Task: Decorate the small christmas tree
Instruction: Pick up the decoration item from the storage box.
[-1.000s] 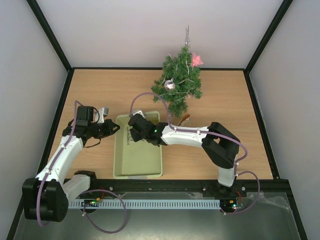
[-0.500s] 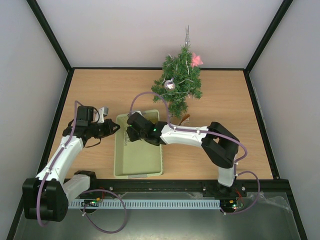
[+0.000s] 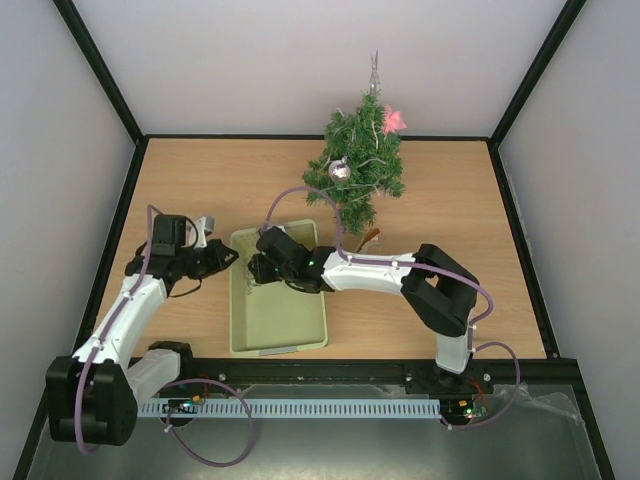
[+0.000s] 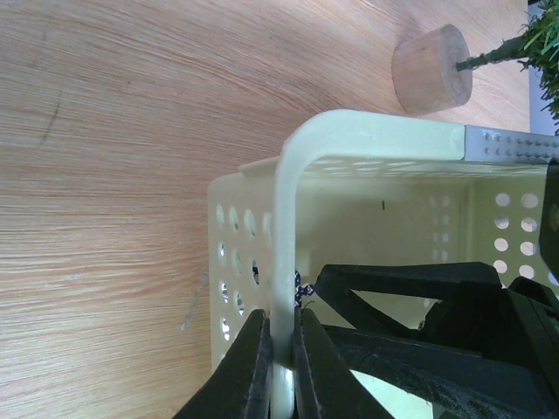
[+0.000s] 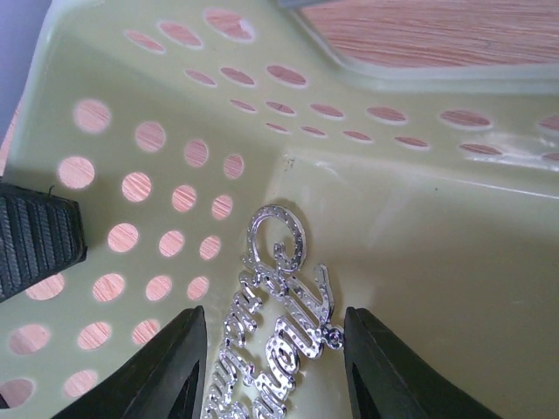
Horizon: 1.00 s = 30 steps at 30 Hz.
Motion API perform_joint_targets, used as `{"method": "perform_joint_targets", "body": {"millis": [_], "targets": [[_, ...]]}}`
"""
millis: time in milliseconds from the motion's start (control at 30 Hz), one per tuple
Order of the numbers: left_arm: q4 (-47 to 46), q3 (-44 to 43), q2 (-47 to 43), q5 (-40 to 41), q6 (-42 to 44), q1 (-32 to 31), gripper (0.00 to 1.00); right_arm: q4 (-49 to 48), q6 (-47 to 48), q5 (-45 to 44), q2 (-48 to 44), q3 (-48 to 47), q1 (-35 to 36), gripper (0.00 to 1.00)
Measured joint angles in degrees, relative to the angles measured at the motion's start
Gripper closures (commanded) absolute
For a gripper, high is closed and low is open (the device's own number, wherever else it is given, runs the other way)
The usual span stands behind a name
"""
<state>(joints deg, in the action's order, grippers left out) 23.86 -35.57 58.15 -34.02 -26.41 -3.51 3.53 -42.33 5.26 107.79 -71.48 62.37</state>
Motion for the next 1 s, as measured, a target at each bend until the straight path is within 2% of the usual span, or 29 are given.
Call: {"method": "perform_joint_targets", "body": {"millis": [467, 800, 1000], "targets": [[-0.4, 0.0, -0.2, 1.2, -0.8, 0.3, 0.98, -6.0, -3.6, 1.9, -0.1, 2.2, -0.3, 0.58], [-0.4, 1.0, -0.2, 2.0, -0.9, 0.3, 0.98, -15.6, -5.6, 7.6, -0.1, 4.6, -0.6, 0.58], [-1.5, 1.0, -0.5, 0.8, -1.1, 0.3, 0.98, -18.0, -6.8, 9.0, -0.1, 5.2, -0.5, 0.58]]}}
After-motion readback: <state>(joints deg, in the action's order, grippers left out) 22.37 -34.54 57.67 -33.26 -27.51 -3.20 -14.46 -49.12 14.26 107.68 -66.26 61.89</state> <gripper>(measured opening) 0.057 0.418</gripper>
